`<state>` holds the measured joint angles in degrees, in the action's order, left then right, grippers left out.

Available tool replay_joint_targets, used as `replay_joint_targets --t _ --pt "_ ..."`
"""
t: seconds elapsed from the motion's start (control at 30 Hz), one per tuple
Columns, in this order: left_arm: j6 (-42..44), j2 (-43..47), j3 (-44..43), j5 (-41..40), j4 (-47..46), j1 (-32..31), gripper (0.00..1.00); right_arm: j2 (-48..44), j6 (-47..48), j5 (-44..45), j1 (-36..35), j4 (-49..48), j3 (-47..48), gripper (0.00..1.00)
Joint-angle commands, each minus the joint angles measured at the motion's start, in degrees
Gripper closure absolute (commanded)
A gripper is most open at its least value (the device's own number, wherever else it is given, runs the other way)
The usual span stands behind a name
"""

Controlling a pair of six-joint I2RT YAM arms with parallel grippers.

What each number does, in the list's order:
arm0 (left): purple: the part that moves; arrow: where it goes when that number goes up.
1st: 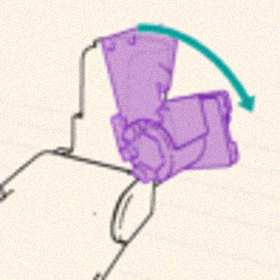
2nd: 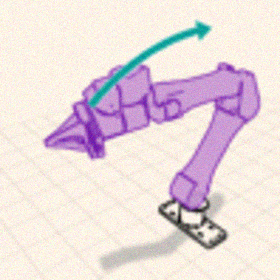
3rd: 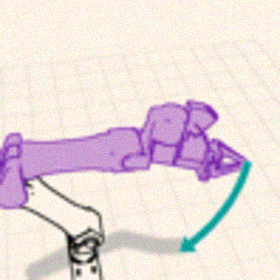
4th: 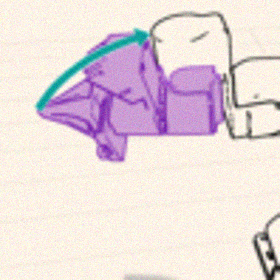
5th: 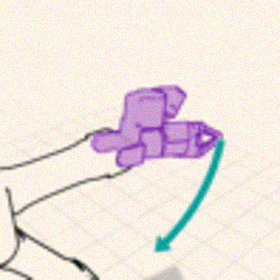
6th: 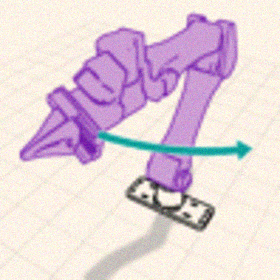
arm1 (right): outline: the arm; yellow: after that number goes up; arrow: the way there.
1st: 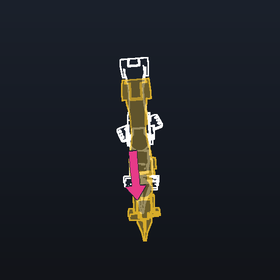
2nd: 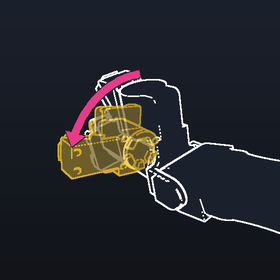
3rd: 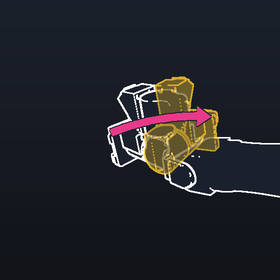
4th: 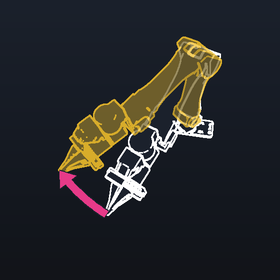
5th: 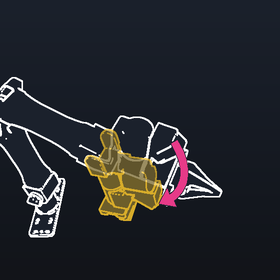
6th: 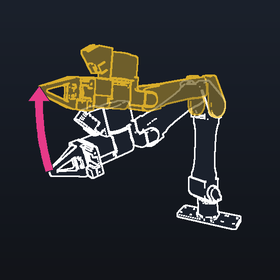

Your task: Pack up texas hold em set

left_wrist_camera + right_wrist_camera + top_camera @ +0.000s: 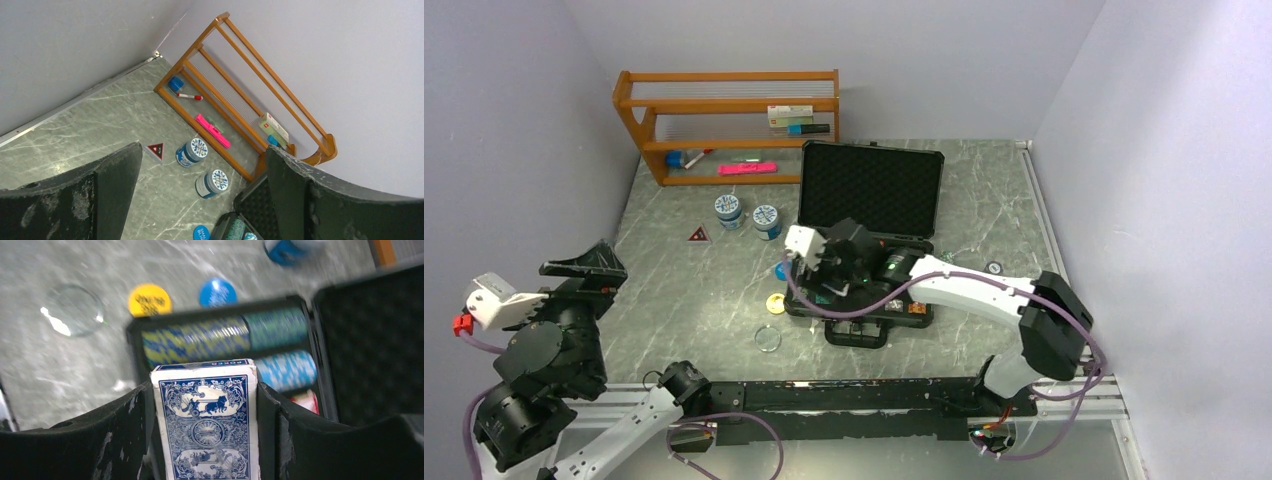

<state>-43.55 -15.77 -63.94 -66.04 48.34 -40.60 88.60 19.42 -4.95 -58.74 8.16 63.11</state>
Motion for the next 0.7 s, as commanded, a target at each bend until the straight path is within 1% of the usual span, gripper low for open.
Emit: replay_joint_targets --t 0.0,0.1,0.17,0.27,0.4,0.53,0.6,0.67 --pt "1.4 -1.9 1.1 0.1 -2.3 -0.3 0.03 -7.4 -1.9 1.4 4.7 2.0 -3.4 0.46" --pt "1.6 -2.3 2.0 1.3 -3.8 -0.3 0.03 -9.6 -2.3 0.3 6.6 3.2 -5.9 0.47" --pt "1.6 -2.8 2.6 2.1 -4.6 -0.3 0.03 -10.1 -3.2 -2.0 8.1 4.3 -7.1 0.47" --pt "3.5 -3.9 4.5 5.6 -7.5 -0.3 0.03 -10.0 -4.6 -5.3 10.1 5.9 -8.2 0.47" --pt "11.0 -6.7 8.0 16.7 -15.0 -0.2 0.03 -9.5 -4.6 -6.6 10.6 7.0 -9.3 0.47" --pt "19.1 -10.8 9.6 28.4 -21.3 -0.3 0.03 -8.5 -3.6 -7.2 11.0 7.5 -9.9 0.47" --pt "21.7 -12.8 10.0 33.5 -23.4 -0.2 0.03 -7.8 -2.6 -7.9 11.2 7.7 -9.9 0.48" --pt "22.9 -14.1 10.1 36.4 -24.6 -0.3 0.03 -6.4 -1.7 -8.3 11.2 7.8 -9.6 0.48"
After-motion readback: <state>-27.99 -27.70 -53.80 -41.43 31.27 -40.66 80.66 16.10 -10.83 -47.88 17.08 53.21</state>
